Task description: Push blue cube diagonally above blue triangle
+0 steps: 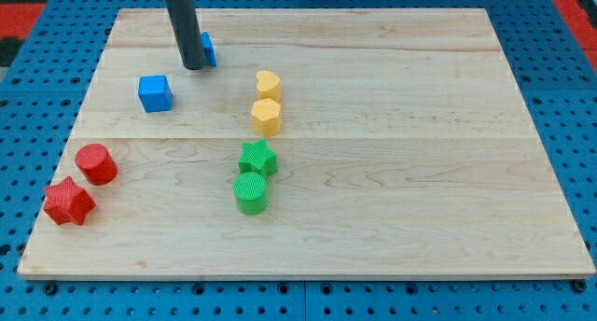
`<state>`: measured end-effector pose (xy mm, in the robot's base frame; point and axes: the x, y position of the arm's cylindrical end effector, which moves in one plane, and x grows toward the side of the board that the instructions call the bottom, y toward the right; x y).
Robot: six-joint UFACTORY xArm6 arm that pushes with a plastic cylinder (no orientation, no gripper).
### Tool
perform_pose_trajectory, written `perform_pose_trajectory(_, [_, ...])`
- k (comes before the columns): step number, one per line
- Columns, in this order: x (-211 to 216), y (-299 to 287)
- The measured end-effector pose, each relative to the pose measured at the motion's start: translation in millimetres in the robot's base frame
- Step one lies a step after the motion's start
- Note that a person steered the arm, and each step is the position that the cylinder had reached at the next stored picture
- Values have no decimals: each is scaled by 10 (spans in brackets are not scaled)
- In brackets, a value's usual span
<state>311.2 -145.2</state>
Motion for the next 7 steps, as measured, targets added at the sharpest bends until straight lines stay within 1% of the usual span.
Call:
perform_pose_trajectory(1, [402, 229])
perform_pose_trajectory(2, [1001, 84])
perform_pose_trajectory(3, [909, -353])
perform_pose_trajectory(4, [348, -334])
perform_pose_trajectory(5, [-6, -338])
perform_pose_trajectory(6, [442, -459])
perform_pose_trajectory(7, [37, -883])
